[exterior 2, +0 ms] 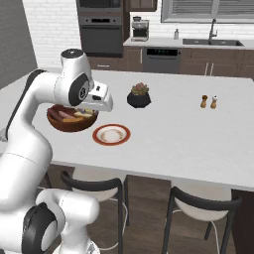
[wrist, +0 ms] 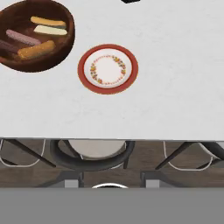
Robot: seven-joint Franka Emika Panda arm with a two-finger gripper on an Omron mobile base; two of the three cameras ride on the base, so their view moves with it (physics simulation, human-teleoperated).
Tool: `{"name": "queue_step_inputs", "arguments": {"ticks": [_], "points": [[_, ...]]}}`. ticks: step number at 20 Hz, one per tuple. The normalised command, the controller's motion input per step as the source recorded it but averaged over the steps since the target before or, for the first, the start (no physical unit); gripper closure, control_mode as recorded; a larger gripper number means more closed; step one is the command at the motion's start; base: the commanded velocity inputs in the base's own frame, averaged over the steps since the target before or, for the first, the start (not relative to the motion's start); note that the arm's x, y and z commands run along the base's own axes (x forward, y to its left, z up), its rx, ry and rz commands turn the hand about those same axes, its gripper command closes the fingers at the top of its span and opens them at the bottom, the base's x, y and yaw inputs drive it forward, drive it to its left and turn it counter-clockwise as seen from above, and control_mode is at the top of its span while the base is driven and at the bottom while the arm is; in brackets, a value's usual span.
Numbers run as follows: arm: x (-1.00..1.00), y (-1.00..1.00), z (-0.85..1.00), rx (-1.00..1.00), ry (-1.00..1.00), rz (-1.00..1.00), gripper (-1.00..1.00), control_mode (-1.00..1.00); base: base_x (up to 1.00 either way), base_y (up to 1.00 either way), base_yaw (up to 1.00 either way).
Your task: Place one bun and one sausage from the bowl on each plate.
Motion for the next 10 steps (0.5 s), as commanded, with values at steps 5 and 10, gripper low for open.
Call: {"name": "queue_step_inputs", "arguments": {"ticks": [5, 10], "points": [[-0.11, 0.20, -0.10, 0.00, 0.00, 0.00, -1.00, -1.00, 0.00, 0.00, 0.00], [-0.01, 0.94, -0.12, -0.01, 0.00, -0.04, -1.00, -1.00, 0.00, 0.00, 0.00]]}}
